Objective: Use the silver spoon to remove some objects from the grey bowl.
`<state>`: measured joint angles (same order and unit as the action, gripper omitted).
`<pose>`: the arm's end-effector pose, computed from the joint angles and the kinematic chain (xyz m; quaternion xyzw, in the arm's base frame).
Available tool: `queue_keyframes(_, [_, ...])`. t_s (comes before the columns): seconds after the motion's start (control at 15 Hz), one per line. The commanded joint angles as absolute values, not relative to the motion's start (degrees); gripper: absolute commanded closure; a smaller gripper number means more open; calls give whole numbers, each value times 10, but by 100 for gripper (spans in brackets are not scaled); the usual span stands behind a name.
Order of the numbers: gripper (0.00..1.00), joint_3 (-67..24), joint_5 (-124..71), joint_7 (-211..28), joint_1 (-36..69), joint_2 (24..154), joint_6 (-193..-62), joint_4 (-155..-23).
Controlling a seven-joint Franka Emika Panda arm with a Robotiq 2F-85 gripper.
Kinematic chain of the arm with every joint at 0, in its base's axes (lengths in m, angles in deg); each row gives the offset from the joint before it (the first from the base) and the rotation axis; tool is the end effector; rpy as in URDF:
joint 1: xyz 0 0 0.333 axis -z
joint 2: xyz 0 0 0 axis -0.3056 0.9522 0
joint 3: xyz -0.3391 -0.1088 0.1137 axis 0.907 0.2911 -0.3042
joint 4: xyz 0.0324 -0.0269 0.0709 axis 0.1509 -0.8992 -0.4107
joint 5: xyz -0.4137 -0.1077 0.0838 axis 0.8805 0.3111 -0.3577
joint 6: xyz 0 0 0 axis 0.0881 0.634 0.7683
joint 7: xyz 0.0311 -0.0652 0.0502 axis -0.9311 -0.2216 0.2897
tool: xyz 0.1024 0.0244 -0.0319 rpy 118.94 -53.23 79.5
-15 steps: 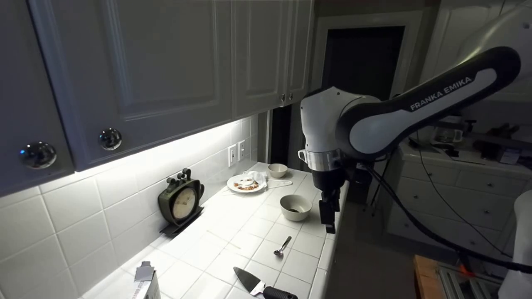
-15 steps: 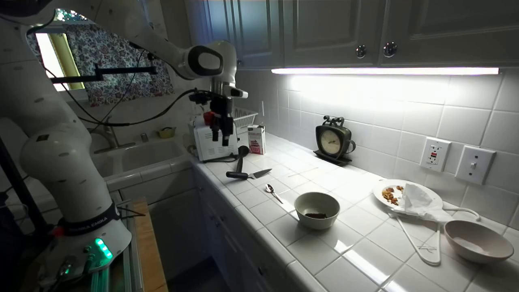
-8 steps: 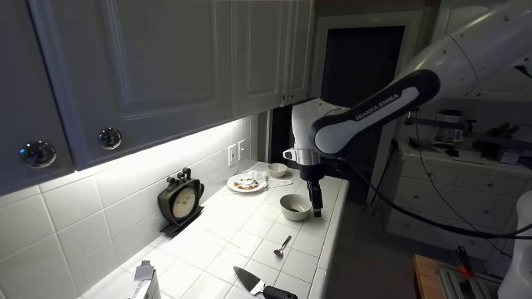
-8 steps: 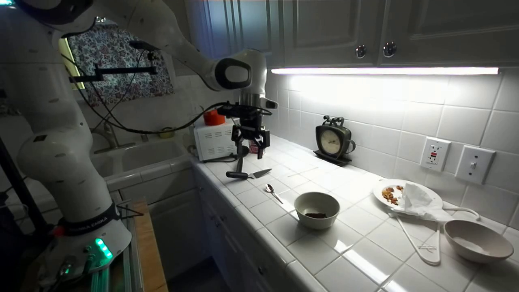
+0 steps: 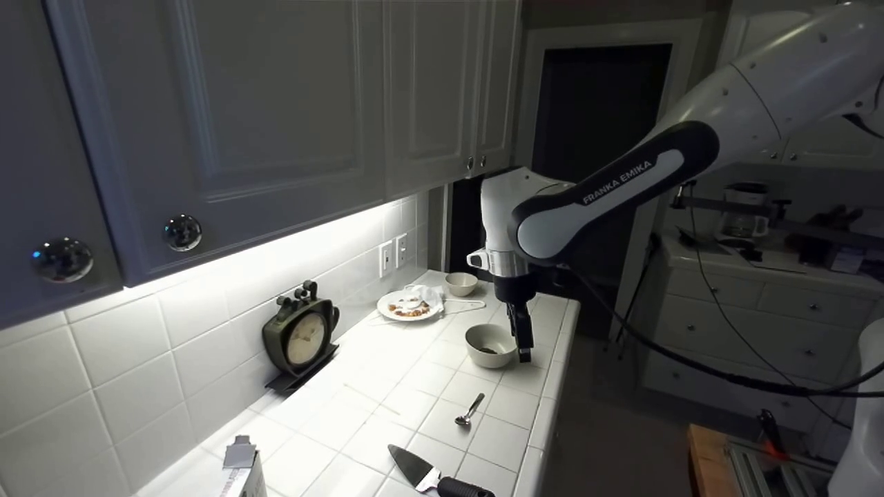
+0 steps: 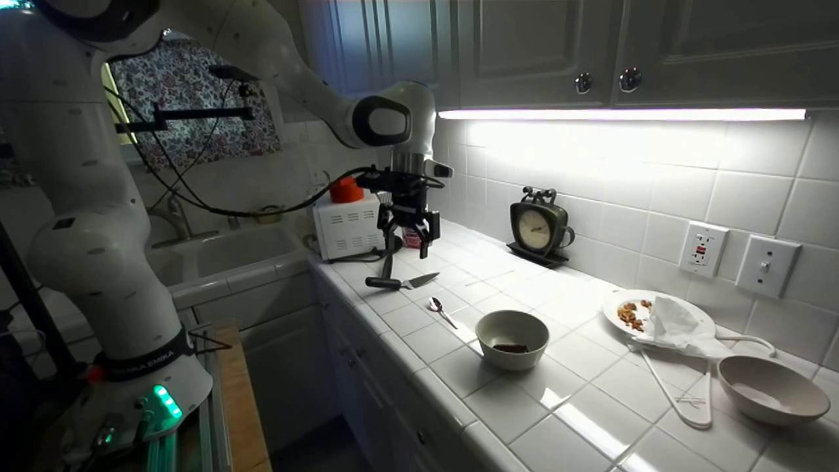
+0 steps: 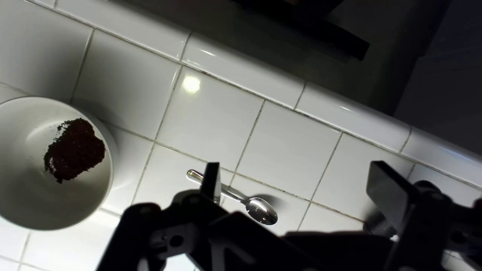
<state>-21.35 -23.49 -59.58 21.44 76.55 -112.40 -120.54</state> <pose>0.5604 -0.0820 0.3767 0.9770 0.1933 -0.0876 0.0192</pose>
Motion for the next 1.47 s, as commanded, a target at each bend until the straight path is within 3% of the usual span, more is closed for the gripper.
queue_keyframes(0.0, [0, -218, -232, -551, 221, 780, -1187, -1203])
queue_keyframes(0.27, [0, -223, -237, -424, 233, 840, -1310, -1192])
queue_keyframes(0.8, [0, -269, -301, -111, 298, 935, -1310, -1144])
queue_keyframes(0.87, [0, -252, -274, -184, 276, 909, -1321, -1171])
queue_keyframes(1.4, [0, -262, -263, -87, 287, 952, -1322, -1151])
